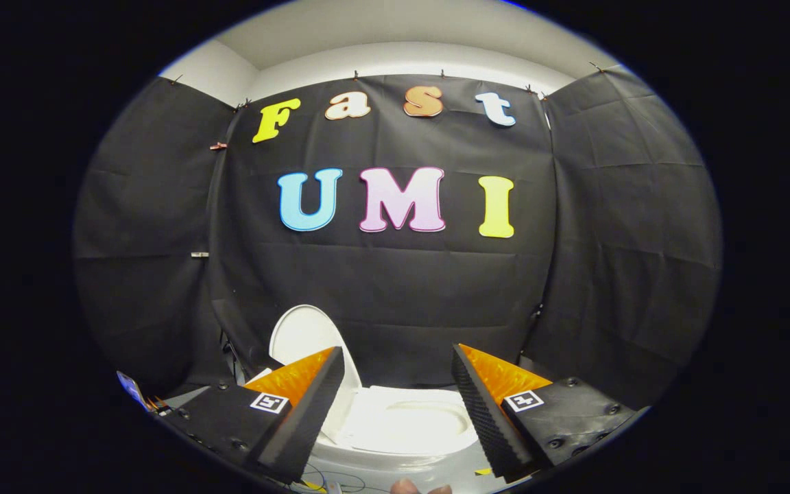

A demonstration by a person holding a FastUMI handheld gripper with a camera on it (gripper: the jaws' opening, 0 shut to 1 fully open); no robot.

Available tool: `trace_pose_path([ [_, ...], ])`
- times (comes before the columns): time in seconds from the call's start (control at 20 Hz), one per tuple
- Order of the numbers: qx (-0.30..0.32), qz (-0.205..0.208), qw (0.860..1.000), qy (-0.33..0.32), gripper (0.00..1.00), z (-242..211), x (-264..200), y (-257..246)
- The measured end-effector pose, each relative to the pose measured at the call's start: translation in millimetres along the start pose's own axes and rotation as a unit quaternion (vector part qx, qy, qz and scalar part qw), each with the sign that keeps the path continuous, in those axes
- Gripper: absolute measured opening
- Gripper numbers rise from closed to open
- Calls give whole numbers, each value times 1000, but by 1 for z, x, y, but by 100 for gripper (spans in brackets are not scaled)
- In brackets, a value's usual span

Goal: Open the toilet lid.

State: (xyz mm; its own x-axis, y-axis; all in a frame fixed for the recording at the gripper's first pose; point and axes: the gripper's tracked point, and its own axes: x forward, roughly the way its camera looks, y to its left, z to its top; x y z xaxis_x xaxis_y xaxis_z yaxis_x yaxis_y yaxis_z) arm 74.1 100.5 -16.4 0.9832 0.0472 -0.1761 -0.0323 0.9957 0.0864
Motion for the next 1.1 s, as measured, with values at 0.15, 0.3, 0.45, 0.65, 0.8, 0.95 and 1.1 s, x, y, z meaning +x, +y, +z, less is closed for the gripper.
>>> trace_pose_path([
  [0.15,3,-7,1000,-12,98,0,-18,-22],
  [0.3,-9,-27,999,-30,98,2,-33,-46],
  [0.45,-16,-43,998,-44,98,6,-46,-62],
  [0.65,-13,-53,997,-49,98,10,-52,-74],
  [0.8,-5,-61,997,-54,98,19,-57,-81],
  [0.95,-2,-70,996,-61,98,26,-60,-91],
  [1.1,-4,-80,994,-70,98,32,-65,-100],
])
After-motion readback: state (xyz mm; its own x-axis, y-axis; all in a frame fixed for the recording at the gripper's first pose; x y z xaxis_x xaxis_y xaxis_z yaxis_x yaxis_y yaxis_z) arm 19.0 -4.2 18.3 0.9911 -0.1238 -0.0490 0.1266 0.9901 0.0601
